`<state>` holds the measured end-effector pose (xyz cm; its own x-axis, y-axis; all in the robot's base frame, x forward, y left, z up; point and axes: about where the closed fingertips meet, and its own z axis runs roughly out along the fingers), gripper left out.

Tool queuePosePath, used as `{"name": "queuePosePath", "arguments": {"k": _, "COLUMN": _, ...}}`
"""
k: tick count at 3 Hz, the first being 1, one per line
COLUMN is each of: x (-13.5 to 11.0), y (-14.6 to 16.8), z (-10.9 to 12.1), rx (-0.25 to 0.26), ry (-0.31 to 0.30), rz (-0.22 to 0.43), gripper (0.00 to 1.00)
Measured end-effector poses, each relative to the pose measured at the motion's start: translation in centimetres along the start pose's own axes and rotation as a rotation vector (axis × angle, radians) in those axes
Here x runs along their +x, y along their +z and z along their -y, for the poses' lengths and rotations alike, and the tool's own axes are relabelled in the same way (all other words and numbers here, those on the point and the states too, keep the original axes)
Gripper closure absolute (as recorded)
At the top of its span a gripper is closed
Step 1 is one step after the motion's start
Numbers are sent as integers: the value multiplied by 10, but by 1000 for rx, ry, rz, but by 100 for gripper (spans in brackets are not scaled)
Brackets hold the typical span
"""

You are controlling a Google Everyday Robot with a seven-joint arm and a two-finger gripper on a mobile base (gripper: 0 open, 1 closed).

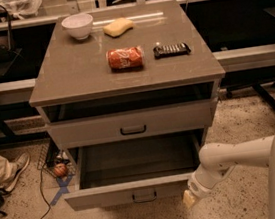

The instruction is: Close middle drawer

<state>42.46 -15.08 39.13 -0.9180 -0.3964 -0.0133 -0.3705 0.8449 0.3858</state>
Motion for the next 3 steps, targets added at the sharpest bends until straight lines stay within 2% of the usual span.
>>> {"name": "queuePosePath", "arguments": {"k": 1, "x": -40, "y": -10, "z": 32, "rx": 49, "ry": 45, "rz": 105, "gripper": 100}}
{"name": "queuePosePath", "arguments": {"k": 2, "x": -50, "y": -14, "z": 41, "rx": 64, "ry": 57, "rz": 136, "gripper": 100}}
{"name": "queuePosePath", "arguments": {"k": 3, "x": -94, "y": -25, "z": 69, "rx": 101, "ry": 89, "rz": 226, "gripper": 100}}
